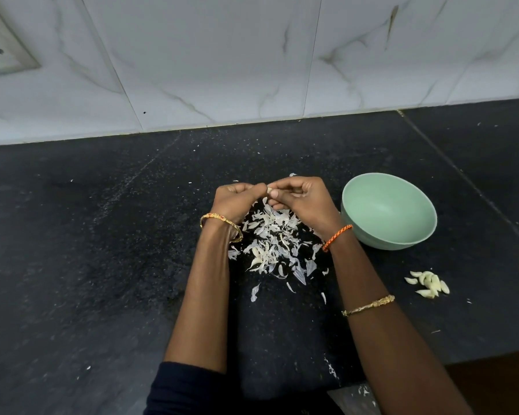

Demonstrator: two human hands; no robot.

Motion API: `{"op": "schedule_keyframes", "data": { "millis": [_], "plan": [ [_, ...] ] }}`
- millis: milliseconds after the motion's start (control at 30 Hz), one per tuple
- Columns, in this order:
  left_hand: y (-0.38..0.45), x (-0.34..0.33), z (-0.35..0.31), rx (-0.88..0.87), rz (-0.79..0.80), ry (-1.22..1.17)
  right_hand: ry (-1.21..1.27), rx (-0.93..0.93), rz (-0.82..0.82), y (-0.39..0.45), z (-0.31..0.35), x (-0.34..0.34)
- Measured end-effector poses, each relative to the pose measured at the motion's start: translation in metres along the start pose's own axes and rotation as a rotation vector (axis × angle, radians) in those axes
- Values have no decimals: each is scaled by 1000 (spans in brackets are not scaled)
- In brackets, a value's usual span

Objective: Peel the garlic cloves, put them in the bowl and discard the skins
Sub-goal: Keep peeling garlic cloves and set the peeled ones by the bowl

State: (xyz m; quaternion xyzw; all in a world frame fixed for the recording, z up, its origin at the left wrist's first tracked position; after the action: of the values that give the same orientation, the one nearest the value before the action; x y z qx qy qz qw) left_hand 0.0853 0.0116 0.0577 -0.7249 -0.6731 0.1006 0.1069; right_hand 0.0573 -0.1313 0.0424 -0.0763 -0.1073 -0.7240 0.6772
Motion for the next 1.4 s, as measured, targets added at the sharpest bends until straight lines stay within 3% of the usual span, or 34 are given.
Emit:
{"op": "schedule_keyframes", "data": {
  "millis": [133,300,500,667,1133,1267,1400],
  "plan": [
    [-1,0,2,83,46,-33,-302,56,-19,-8,3,-3],
    [-1,2,3,123,108,-17,-378,164,-95,-17,4,-6],
    [-1,1,2,259,272,-174,-159,116,-155,-25,5,-13],
    [-2,-5,-1,311,305,-317,127,86,-192,-24,5,-16],
    [3,-6,-2,327,151,-410,595,-42,-294,-20,1,-6],
    [5,3,-1,271,99,-299,555,-70,-263,-20,-2,0],
    [2,-3,0,102,95,-32,582,-95,-201,-25,-4,-1]
  ]
}}
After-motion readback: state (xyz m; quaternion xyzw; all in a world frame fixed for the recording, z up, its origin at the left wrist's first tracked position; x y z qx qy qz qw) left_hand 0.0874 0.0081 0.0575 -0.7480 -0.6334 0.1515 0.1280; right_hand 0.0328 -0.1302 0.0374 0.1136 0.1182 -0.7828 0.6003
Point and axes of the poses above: each hand's wrist, its own y-axis towards the middle knuckle, its own x-axis out of the back of the hand, z = x × y, the point moved 1 cm from there along y, towards the middle knuckle, and after that the axes turned 8 degrees about -y, right-handed, at the moved point
